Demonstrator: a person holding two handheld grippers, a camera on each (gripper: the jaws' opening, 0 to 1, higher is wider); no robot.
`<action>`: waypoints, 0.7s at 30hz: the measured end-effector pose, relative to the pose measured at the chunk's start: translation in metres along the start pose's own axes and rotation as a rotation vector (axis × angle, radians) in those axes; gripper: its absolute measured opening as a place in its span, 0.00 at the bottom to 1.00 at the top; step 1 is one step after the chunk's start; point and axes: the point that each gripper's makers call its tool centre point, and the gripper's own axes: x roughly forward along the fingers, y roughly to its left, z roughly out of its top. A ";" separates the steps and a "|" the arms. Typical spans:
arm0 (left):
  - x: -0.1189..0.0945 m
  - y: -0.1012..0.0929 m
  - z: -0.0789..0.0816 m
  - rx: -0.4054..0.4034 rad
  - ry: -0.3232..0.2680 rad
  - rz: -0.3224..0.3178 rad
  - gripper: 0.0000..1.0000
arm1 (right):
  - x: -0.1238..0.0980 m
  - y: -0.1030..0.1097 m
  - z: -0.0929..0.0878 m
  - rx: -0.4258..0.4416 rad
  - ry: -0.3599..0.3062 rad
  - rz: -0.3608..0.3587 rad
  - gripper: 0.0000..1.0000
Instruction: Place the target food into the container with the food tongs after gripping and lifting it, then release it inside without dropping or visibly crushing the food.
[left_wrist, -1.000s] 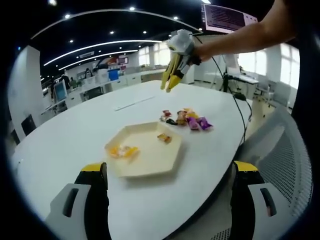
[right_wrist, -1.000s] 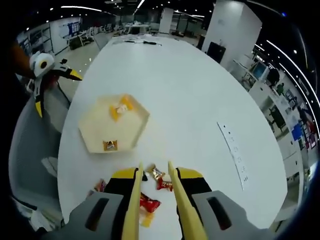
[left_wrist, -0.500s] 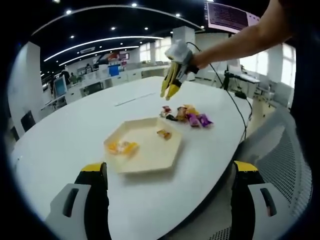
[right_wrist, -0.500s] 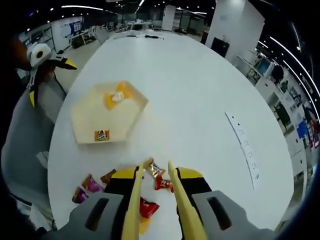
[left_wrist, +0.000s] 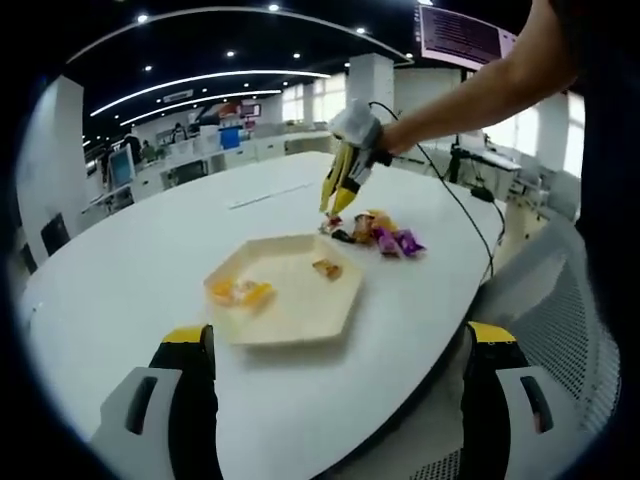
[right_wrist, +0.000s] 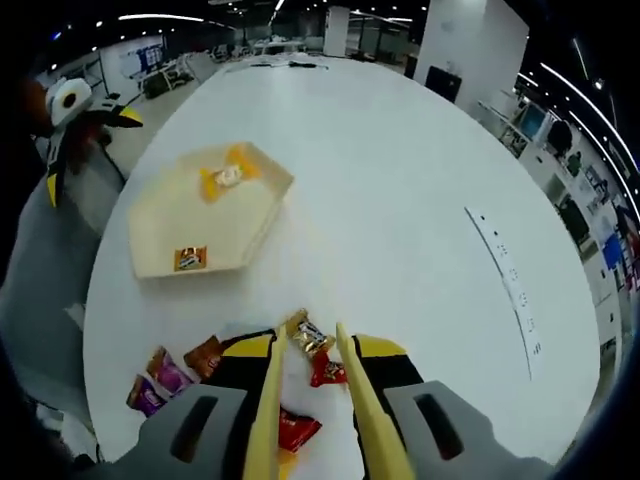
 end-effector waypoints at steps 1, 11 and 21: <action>0.000 -0.001 -0.001 0.002 0.005 -0.003 0.99 | 0.002 -0.001 -0.001 -0.003 0.005 0.000 0.28; 0.000 0.002 -0.003 0.024 0.013 0.011 0.98 | 0.022 0.004 -0.012 -0.034 0.056 0.018 0.28; 0.000 0.002 -0.003 0.022 0.012 0.014 0.97 | 0.022 0.006 -0.011 -0.017 0.044 0.020 0.28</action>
